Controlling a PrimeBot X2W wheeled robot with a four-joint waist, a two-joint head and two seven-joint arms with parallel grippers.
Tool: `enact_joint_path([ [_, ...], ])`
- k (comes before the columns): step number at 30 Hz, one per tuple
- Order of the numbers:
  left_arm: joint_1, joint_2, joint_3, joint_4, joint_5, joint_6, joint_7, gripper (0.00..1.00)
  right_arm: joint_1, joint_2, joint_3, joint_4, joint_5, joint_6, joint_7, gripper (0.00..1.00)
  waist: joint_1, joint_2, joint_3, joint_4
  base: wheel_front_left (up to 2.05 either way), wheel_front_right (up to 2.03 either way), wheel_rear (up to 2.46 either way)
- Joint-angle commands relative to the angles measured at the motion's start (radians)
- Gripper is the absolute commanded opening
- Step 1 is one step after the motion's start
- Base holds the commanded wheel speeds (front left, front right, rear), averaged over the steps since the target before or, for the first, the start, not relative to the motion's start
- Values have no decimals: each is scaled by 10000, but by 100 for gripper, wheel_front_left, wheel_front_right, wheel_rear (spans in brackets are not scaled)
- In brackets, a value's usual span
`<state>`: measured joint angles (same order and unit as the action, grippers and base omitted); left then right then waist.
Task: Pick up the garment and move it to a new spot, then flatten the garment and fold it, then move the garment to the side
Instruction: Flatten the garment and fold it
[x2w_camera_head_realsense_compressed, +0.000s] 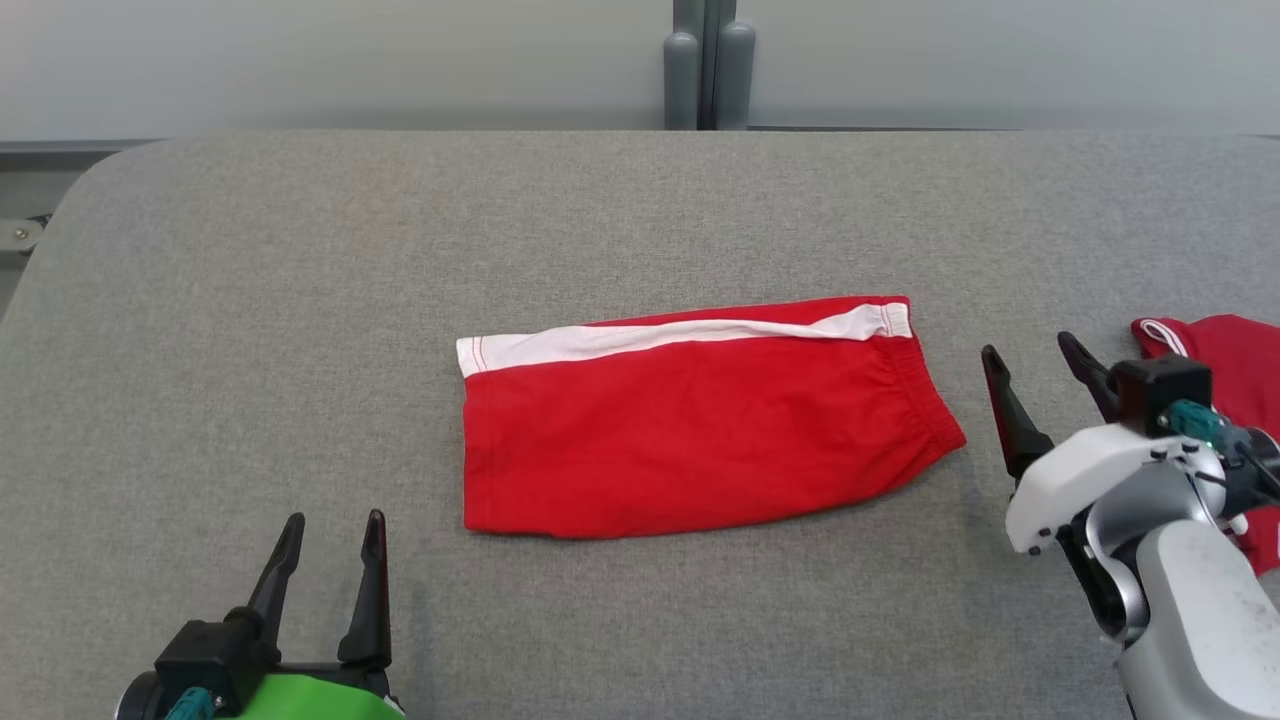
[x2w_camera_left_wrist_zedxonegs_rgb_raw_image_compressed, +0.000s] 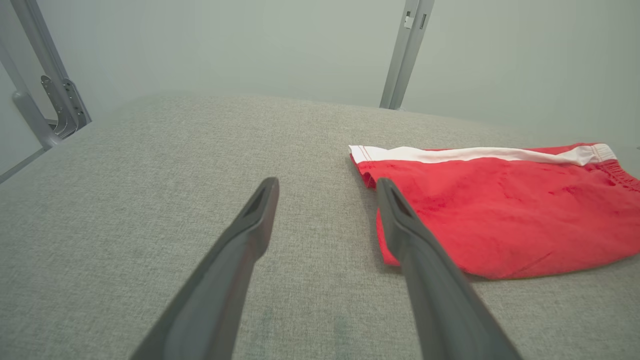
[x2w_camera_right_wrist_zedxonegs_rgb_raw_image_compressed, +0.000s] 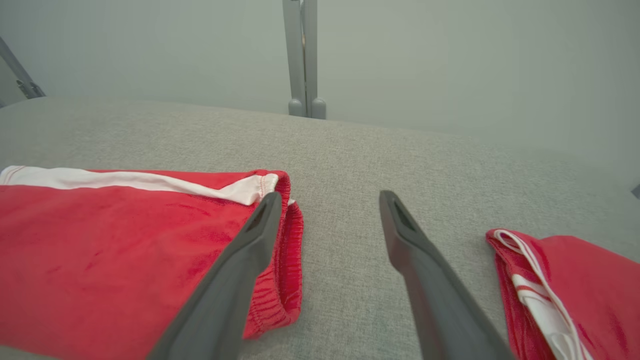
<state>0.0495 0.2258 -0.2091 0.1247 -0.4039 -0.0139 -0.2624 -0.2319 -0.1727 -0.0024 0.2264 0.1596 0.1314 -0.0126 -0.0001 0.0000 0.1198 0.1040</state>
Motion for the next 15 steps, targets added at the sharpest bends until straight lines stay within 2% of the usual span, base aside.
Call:
enact_joint_path([
  [1,-129,-260,242,96,209,-227,-23,100,-577,-192,328,470,83,-16,743,100,1,0,219,164,0,0,0],
  [7,-288,-776,555,311,531,-635,-23,100,-1524,-508,1024,1543,124,-16,1797,100,1,0,469,373,0,0,0],
  [15,-531,-1284,885,611,887,-977,-24,100,-2217,-774,1619,2923,392,-17,2005,100,1,0,743,679,0,0,0],
])
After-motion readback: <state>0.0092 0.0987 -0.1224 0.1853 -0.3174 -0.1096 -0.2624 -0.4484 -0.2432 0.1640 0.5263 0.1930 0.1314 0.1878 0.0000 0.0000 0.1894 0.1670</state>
